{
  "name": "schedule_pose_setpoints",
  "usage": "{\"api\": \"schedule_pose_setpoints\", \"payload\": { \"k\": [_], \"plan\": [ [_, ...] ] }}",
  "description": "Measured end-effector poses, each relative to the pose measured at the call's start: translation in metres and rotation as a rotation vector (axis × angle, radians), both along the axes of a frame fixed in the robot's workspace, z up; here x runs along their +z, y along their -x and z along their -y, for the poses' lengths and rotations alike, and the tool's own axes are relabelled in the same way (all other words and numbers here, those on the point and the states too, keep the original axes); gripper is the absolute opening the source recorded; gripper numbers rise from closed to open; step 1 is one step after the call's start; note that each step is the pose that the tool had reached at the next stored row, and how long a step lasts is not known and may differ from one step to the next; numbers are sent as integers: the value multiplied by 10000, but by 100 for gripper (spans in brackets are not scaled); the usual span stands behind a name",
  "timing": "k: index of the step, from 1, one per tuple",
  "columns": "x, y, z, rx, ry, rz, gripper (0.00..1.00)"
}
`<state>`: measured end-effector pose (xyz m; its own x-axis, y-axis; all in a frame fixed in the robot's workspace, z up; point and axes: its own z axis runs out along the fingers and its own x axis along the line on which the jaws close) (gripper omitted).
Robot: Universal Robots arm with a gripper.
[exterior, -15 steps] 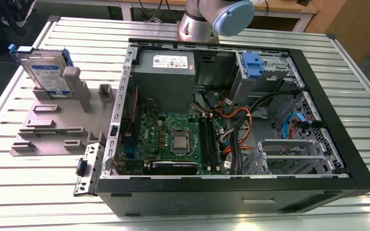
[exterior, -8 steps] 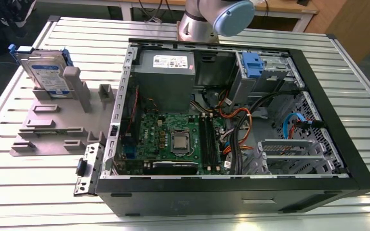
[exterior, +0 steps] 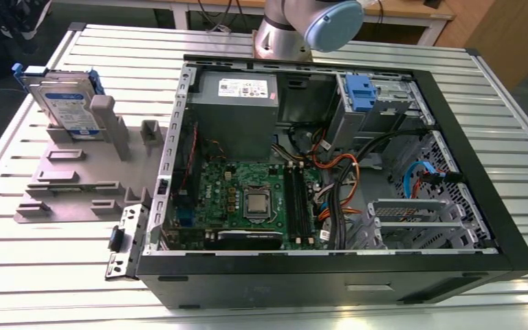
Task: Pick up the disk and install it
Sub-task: 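Pick up the disk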
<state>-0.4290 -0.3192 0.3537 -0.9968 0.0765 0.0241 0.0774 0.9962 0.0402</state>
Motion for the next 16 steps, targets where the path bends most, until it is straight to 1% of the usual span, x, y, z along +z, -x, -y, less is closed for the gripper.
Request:
{"api": "schedule_pose_setpoints", "payload": {
  "k": [7,9,14,16],
  "plan": [
    [0,0,14,-1,0,0,11],
    [0,1,28,1,0,-1,11],
    [0,1,31,0,0,-1,11],
    [0,1,46,1,7,-1,11]
  ]
}}
